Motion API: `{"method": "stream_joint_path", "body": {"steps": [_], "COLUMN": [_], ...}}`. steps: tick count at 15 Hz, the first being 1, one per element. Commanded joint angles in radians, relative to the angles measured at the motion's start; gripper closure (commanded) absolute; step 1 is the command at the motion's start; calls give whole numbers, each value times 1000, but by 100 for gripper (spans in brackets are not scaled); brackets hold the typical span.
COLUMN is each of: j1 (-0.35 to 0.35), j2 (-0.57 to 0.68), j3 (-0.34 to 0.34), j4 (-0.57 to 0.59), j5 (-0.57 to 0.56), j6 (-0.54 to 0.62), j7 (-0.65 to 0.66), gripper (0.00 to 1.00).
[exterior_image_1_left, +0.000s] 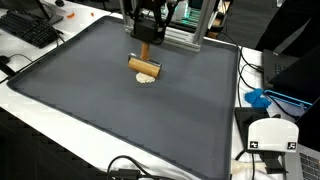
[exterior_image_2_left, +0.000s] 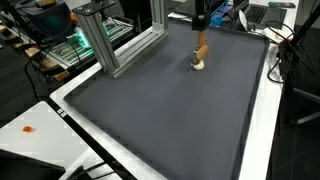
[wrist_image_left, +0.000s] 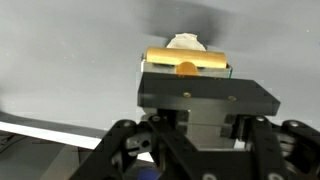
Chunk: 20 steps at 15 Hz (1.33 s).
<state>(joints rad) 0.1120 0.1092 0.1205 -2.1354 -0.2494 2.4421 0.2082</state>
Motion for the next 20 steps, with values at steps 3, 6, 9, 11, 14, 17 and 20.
{"method": "stream_joint_path", "body": {"steps": [3,6,9,11,14,17,20], "j1": [12,12,11,10,9,11,13], "j2": [24,24,20,19,20,22,31], "j3": [-19,-21,-22,-21,-16,-13,-13], "j4": [17,10,4,3,-5,-12,-18], "j5": [6,11,14,16,34,40,44], "j6": [-47,-55,-74,-93,-77,-47,-9], "j7": [18,14,9,5,-7,-12,-3], "gripper": [65,65,65,65,65,65,65]}}
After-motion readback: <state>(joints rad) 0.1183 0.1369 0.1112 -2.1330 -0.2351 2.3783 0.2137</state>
